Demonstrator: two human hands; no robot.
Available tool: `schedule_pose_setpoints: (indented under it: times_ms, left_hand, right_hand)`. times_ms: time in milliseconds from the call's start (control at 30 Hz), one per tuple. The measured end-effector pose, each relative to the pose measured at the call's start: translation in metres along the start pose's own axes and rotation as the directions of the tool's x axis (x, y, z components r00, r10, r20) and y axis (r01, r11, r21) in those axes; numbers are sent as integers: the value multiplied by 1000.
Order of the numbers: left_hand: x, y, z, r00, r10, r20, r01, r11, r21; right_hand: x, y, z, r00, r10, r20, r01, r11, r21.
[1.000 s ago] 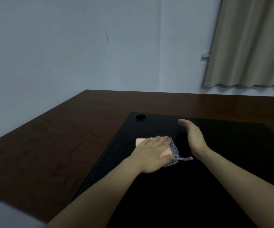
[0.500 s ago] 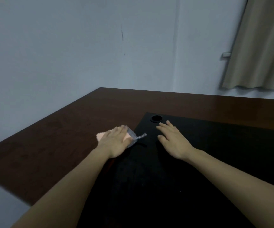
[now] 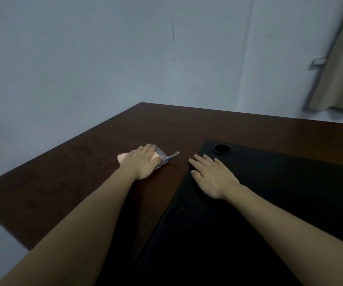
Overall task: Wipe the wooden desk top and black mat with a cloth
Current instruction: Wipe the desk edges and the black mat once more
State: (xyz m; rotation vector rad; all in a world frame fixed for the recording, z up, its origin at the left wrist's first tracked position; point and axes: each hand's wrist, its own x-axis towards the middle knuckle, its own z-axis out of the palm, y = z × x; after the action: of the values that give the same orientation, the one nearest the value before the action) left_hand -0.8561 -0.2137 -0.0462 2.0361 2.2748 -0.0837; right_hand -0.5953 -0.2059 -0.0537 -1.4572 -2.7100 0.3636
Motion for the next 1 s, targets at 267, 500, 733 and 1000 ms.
schedule_pose_setpoints:
  times_ms: [267,500,733,1000]
  left_hand:
    - [-111,21,8,927,374,-7,-374,927,-18]
    - [-72,-18,-3,955,295,36,-293,955,-53]
    - [12,-36,-2,1000,-17,-15,16,999,-41]
    - [-70,-22,3,973,231,6,-231,973,-23]
  right_hand:
    - [0,-6,-2,1000,18,-15,-18,1000,-12]
    - [1,-6,-3,999,21,26,-20,998,-63]
    - [42,-26,-22,999,-42,-26,41,999,-34]
    - [95,-56,-14,990,-139,-20,140,980,138]
